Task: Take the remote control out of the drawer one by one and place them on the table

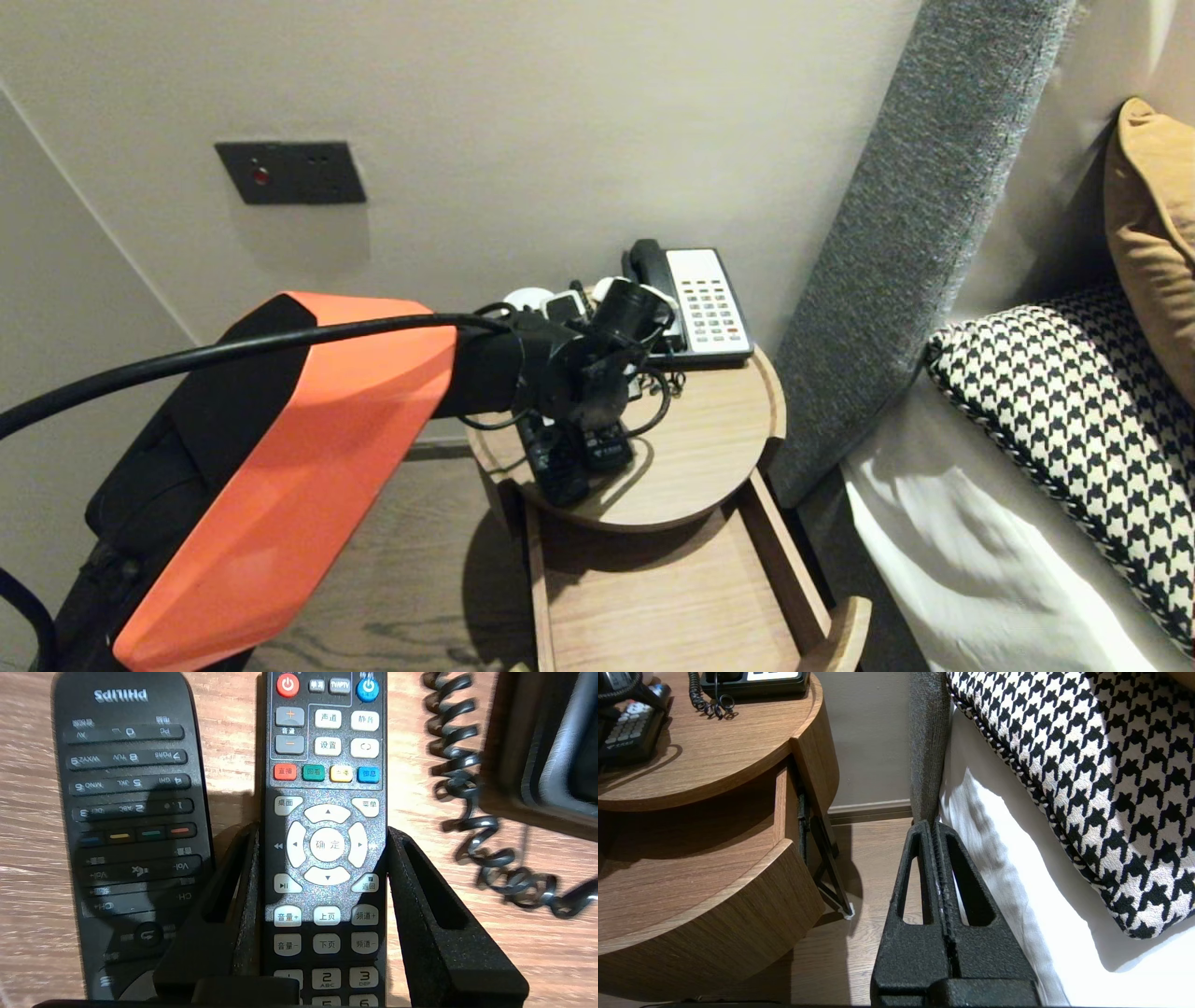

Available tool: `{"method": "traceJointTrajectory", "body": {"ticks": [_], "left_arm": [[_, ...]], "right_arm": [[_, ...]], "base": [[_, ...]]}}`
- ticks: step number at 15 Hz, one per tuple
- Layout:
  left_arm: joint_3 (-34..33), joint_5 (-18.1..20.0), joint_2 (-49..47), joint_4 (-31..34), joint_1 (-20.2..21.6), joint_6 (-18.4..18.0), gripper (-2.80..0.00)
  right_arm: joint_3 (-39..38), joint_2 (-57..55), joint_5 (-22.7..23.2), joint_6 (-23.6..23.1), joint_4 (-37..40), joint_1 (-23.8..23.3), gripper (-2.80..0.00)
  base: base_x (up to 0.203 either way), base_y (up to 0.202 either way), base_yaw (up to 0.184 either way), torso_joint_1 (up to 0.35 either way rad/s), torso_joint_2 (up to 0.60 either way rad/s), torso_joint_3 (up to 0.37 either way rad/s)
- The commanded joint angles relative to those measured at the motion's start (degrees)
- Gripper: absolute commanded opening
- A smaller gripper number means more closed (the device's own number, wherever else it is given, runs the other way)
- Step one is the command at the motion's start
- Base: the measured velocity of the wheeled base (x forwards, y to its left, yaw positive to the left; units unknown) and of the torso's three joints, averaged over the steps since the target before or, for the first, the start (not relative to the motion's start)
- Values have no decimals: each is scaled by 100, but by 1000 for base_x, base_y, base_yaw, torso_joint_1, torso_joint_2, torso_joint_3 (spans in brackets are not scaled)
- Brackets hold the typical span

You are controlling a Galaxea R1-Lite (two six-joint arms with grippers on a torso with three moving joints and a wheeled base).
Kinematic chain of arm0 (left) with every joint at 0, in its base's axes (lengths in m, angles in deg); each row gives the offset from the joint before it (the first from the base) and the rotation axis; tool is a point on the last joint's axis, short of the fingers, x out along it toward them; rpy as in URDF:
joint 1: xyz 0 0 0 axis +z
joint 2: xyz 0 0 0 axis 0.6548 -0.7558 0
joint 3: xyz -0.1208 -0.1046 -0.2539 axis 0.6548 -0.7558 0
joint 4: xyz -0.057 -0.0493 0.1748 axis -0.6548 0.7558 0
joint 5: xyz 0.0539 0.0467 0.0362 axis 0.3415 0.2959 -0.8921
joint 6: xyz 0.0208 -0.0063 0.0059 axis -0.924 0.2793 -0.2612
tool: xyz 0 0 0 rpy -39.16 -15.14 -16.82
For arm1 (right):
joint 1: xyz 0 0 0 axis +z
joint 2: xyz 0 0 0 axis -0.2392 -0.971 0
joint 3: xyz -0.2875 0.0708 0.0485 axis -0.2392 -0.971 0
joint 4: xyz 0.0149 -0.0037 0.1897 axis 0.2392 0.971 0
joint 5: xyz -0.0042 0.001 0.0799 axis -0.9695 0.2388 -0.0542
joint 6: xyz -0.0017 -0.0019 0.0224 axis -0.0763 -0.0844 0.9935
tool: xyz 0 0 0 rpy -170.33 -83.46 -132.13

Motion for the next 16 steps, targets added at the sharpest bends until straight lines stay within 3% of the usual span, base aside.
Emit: {"method": "traceJointTrajectory", "body": {"ticks": [1,8,9,16], "left_arm": [[-1,-22,-79,9,2,32,-280],[-1,-63,-61,18,-7,23,-280],[-1,-85,-52,27,-8,14,0],[-14,-94,300,92,-65,-12,0]], "right_arm": [[-229,-8,0,2,-5,1,-280],[-229,-8,0,2,-5,-1,-280],[-229,-8,0,2,-5,1,-280],[-229,-8,0,2,-5,1,-280]], "base": [[0,0,0,0,0,0],[0,0,0,0,0,0],[0,0,0,0,0,0],[0,0,0,0,0,0]]}}
